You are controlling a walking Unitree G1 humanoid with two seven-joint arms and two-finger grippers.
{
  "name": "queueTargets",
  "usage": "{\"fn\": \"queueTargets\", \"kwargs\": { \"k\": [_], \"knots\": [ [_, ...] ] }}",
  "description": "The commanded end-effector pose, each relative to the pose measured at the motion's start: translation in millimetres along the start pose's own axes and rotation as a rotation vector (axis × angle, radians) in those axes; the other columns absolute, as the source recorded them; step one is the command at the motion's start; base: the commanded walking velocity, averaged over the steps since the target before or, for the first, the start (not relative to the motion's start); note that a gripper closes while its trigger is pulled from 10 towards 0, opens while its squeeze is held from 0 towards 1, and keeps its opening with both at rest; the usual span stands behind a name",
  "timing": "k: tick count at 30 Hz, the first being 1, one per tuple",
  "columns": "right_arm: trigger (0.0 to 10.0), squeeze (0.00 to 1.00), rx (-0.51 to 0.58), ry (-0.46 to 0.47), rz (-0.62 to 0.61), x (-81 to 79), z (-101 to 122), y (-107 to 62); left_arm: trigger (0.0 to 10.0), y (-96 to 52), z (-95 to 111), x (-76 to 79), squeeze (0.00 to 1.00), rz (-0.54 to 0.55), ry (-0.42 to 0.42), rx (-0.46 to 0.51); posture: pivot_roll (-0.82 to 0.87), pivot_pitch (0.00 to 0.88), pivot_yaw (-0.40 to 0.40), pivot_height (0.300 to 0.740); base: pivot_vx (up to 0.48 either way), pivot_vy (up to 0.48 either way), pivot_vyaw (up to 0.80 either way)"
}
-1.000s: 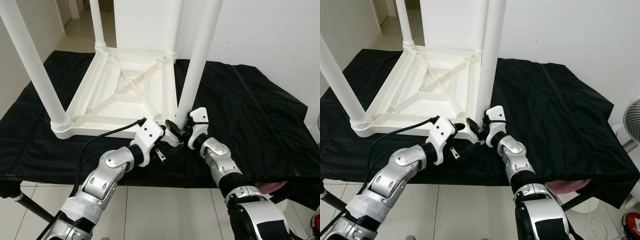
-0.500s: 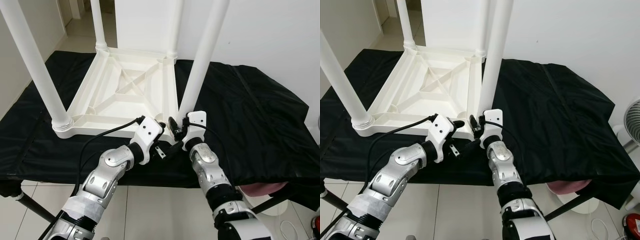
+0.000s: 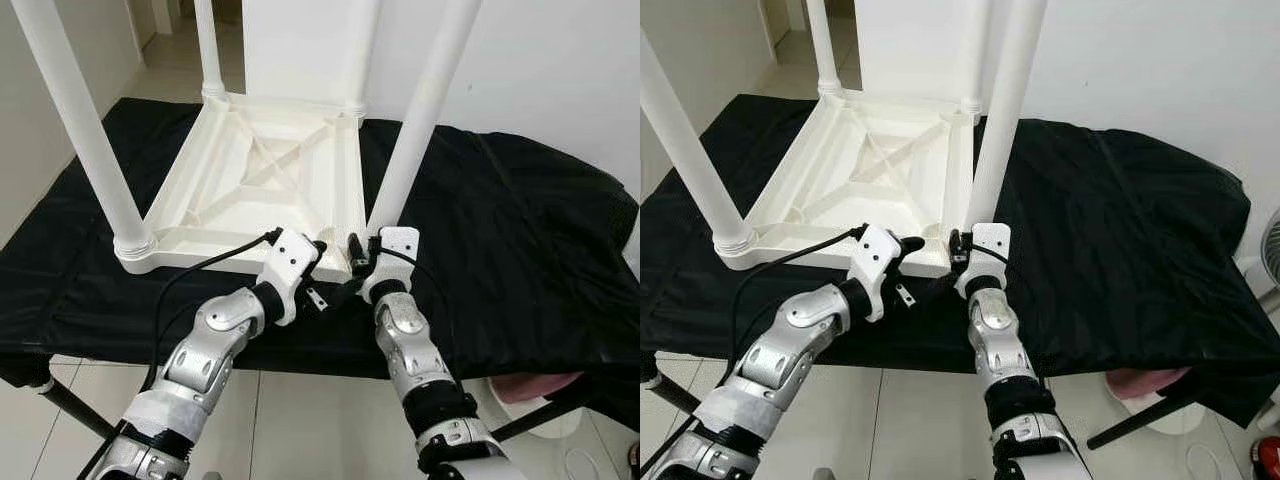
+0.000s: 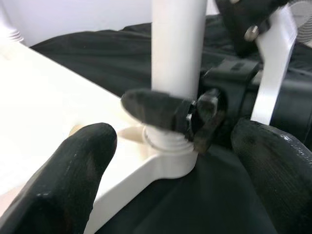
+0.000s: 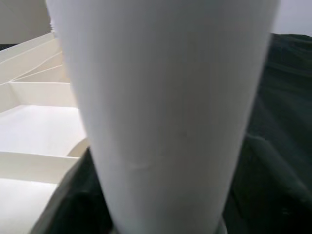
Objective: Building children table
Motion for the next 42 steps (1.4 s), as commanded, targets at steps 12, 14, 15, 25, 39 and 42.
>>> {"fn": "queueTargets", "kwargs": {
  "k": [12,14,15,25,39,42],
  "knots": [
    [10.0,0.0,-0.037,-0.02,0.202,14.2,7,0.9,10.0,-16.9,2,6.5,0.0,-0.096,-0.02,0.011,-0.01,0.0,-0.081,0.74,0.0,0.0,0.0],
    [10.0,0.0,-0.041,-0.043,0.3,13.2,10,1.6,10.0,-19.5,1,8.3,0.0,-0.118,-0.023,0.004,-0.01,0.0,-0.078,0.74,0.0,0.0,0.0],
    [10.0,0.0,-0.043,-0.053,0.327,12.6,11,1.6,10.0,-20.1,1,8.8,0.0,-0.124,-0.023,0.002,-0.01,0.0,-0.078,0.74,0.0,0.0,0.0],
    [10.0,0.0,-0.137,-0.192,0.595,17.5,13,9.1,10.0,-26.3,1,11.8,0.0,-0.177,-0.03,-0.02,-0.01,0.0,-0.056,0.74,0.0,0.0,0.0],
    [0.0,0.0,-0.283,-0.251,0.771,7.6,0,17.6,10.0,-28.1,3,16.9,0.0,-0.22,-0.041,-0.026,0.01,0.0,-0.053,0.74,0.0,0.0,0.0],
    [0.0,0.0,-0.298,-0.236,0.785,9.0,0,18.3,10.0,-29.1,4,16.6,0.0,-0.217,-0.043,-0.03,0.02,0.0,-0.056,0.74,0.0,0.0,0.0]
  ]
}}
Point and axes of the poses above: a point about 5 cm out from each wrist's last joint towards the gripper, its own y axis pointing out of the wrist towards the gripper, its own z axis along the axis of the wrist's last joint, x = y × z, the point moved 1 cm from there along y, pointing out of the wrist towards the gripper, and after that the axes turned 9 degrees about y, right-handed, at the moved point
